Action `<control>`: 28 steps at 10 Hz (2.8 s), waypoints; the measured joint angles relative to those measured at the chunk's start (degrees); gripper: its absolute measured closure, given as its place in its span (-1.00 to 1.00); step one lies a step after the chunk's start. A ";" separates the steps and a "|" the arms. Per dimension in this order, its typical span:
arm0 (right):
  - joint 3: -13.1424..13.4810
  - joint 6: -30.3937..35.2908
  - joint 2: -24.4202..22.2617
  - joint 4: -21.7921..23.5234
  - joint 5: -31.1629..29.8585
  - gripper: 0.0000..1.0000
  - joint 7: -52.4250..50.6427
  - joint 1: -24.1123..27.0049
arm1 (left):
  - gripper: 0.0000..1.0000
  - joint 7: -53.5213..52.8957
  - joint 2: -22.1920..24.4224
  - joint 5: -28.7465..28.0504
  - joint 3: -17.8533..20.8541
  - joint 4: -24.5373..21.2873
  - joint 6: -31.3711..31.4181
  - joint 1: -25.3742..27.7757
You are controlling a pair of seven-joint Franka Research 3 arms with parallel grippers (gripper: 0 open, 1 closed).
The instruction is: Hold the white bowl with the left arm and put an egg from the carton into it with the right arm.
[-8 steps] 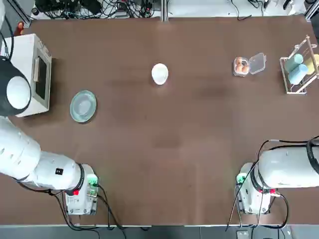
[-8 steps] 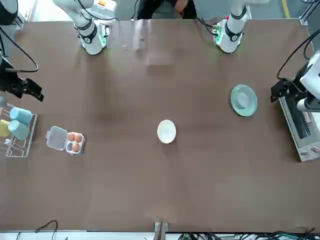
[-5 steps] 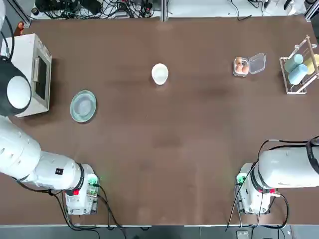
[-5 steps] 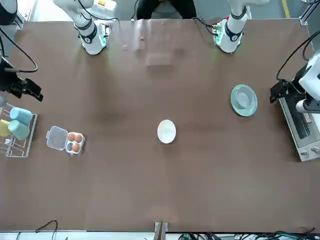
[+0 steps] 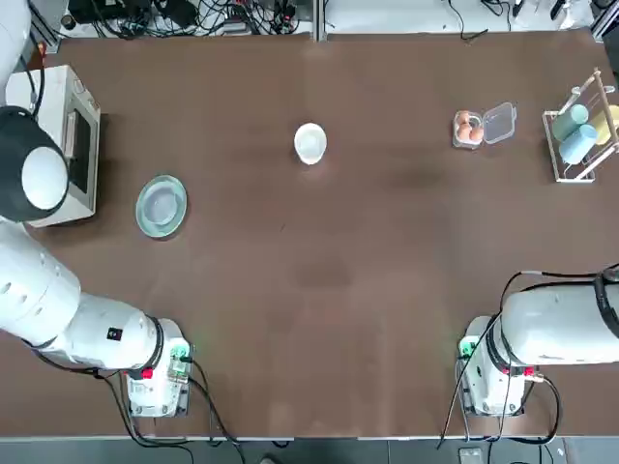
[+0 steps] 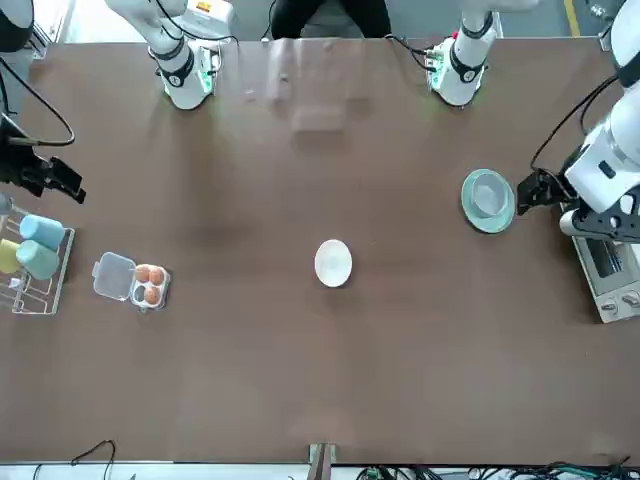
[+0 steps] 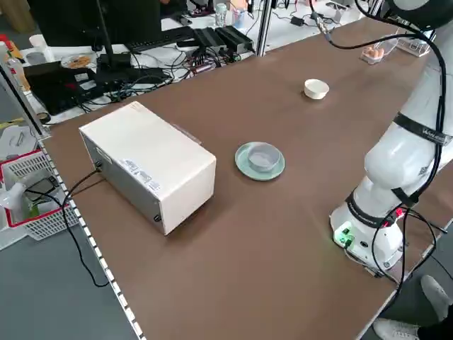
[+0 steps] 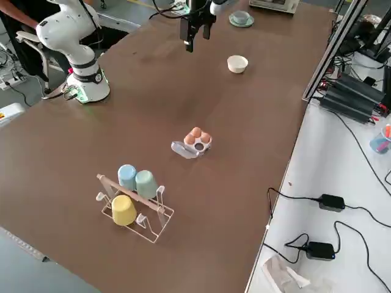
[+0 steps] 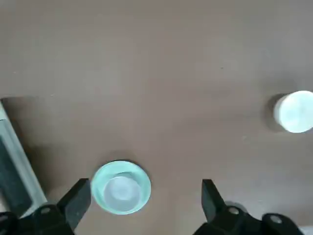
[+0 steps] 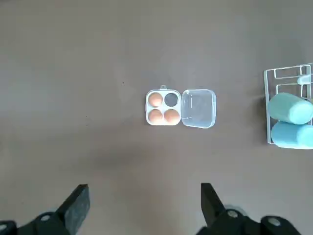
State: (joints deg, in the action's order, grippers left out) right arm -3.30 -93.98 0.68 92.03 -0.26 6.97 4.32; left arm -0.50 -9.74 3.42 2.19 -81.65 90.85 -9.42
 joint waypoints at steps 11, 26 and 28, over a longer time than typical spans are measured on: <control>0.07 -31.55 25.47 8.90 -0.02 -1.00 -0.02 2.05 | -1.00 -34.63 -12.15 27.46 -0.04 -5.67 8.79 3.67; -0.75 -41.21 30.95 14.38 0.03 -1.00 0.28 2.34 | -0.99 -89.66 -33.58 34.87 -16.35 -6.37 36.37 -0.12; -0.76 -41.13 30.95 14.42 0.03 -1.00 0.28 2.34 | -0.99 -91.07 -33.69 35.00 -16.42 -7.28 38.54 -1.47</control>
State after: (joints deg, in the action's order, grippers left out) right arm -4.06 -135.11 31.63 106.45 -0.23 7.25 6.67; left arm -91.57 -43.43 38.42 -14.22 -88.93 129.39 -10.89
